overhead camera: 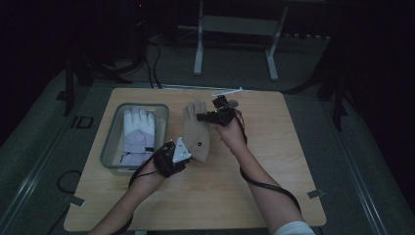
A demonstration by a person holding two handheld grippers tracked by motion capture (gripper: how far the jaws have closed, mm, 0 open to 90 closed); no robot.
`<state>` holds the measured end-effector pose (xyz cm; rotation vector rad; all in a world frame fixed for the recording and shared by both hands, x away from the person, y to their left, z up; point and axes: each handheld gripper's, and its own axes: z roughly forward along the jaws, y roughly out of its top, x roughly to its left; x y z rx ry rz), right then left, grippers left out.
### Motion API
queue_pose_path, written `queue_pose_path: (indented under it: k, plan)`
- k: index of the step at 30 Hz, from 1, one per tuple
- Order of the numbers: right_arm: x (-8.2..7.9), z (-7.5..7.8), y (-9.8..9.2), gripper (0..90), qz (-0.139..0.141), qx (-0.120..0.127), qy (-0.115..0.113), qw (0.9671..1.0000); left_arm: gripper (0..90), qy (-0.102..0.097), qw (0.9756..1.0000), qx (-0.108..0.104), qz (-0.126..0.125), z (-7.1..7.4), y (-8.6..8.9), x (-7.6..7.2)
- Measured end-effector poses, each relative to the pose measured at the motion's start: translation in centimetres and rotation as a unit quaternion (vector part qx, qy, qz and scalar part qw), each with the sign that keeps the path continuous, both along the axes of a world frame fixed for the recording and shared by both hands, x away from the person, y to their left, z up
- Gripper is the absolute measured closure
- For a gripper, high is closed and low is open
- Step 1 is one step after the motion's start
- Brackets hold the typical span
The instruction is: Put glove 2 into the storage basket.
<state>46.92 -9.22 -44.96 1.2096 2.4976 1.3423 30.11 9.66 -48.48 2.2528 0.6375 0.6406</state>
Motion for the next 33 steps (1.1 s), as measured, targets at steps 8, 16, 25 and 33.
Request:
queue_pose_path:
  k: [8, 16, 25, 33]
  plan:
    - [0.4, 0.8, 2.2, 72.7, 0.011, -0.003, -0.003, 0.9999, 79.9, 0.003, 0.9998, -0.003, 0.018, 0.3, 2.1, 0.1]
    - [0.8, 1.3, 5.5, 72.7, 0.031, -0.005, -0.005, 0.9995, 79.9, 0.000, 0.9991, 0.002, 0.042, 0.7, 4.4, -0.2]
    - [0.9, 1.2, 9.1, 72.7, 0.051, -0.014, -0.011, 0.9986, 79.9, 0.004, 0.9972, -0.003, 0.075, 1.0, 8.1, -1.0]
    - [0.8, 1.0, 12.9, 81.2, 0.069, -0.027, -0.014, 0.9971, 79.9, 0.005, 0.9941, -0.006, 0.109, 0.5, 11.2, -1.7]
